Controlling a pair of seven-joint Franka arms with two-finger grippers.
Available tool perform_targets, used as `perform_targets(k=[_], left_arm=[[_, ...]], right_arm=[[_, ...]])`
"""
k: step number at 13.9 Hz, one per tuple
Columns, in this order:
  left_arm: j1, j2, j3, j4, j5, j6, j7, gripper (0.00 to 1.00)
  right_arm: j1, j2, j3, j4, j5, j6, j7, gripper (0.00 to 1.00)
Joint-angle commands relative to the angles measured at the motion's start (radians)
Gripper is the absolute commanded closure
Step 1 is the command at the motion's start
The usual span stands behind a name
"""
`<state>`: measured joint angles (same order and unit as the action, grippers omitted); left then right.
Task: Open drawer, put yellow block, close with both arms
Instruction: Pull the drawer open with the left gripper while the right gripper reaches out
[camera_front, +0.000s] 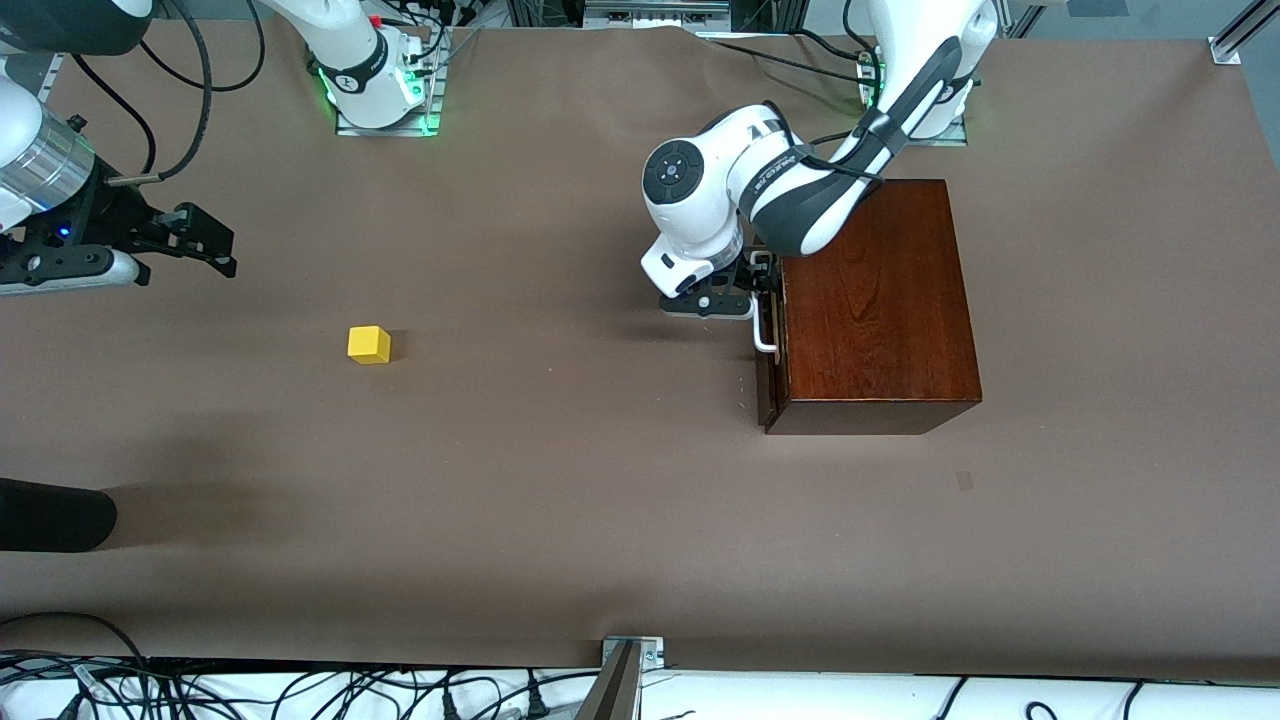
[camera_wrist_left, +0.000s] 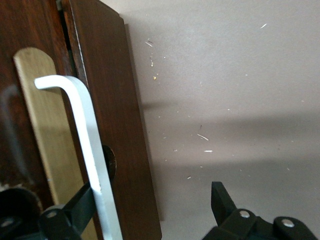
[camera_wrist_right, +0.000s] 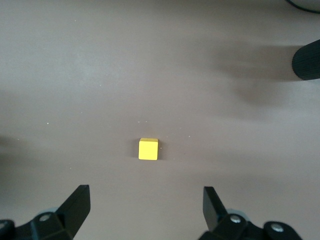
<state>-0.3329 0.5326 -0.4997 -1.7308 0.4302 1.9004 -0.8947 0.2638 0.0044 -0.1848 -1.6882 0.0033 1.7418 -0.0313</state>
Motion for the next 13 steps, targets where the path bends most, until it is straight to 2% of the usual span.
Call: perform_targets(k=[1, 3, 6, 9, 13], left_arm=[[-0.040, 0.030, -0.002, -0.006, 0.053, 0.054, -0.096, 0.00], [-0.075, 0.061, -0.002, 0.013, 0.056, 0.103, -0.125, 0.00], [-0.101, 0.113, -0.005, 0.092, 0.035, 0.127, -0.136, 0.00], [-0.129, 0.142, -0.005, 0.177, -0.030, 0.163, -0.136, 0.00], [-0.147, 0.170, -0.005, 0.237, -0.102, 0.227, -0.135, 0.00]], right_arm=[[0.003, 0.000, -0.001, 0.019, 0.012, -0.048, -0.012, 0.00], [0.003, 0.000, -0.002, 0.019, 0.007, -0.048, -0.012, 0.00], [0.003, 0.002, -0.002, 0.021, 0.003, -0.047, -0.013, 0.00], [0.003, 0.005, -0.001, 0.025, -0.005, -0.038, -0.012, 0.00], [0.003, 0.017, -0.002, 0.031, -0.008, -0.033, -0.012, 0.00]])
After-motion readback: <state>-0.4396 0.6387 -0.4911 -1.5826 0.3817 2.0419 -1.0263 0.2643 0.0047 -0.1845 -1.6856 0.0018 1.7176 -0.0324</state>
